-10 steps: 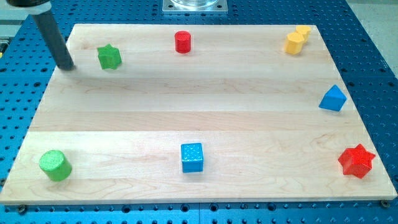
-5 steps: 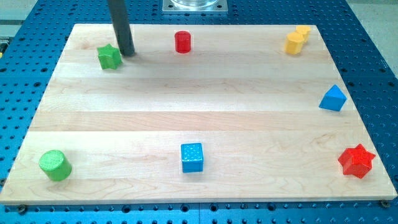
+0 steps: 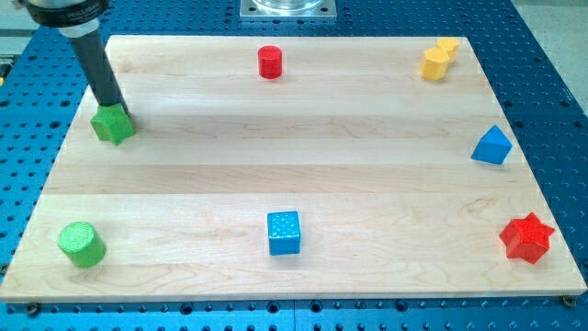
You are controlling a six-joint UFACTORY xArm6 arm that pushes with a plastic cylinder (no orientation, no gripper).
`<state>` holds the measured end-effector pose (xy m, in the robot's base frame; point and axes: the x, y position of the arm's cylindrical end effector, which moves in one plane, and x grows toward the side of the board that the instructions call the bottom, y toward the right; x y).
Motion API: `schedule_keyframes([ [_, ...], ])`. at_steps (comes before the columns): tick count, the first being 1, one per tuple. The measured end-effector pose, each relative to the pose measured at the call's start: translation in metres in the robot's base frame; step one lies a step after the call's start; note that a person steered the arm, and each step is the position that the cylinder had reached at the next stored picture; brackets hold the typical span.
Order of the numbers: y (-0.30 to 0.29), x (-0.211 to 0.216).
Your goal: Place the green star close to the green circle
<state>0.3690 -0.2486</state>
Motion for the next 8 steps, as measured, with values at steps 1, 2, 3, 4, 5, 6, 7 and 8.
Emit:
schedule_keyframes([
  [1, 0.0, 0.023],
  [2, 0.0, 0.062],
  [3, 0.0, 0.111],
  [4, 0.002, 0.153],
  [5, 0.024, 0.13],
  [6, 0.03, 0.086],
  [7, 0.029, 0.083],
  [8, 0.065, 0.068],
])
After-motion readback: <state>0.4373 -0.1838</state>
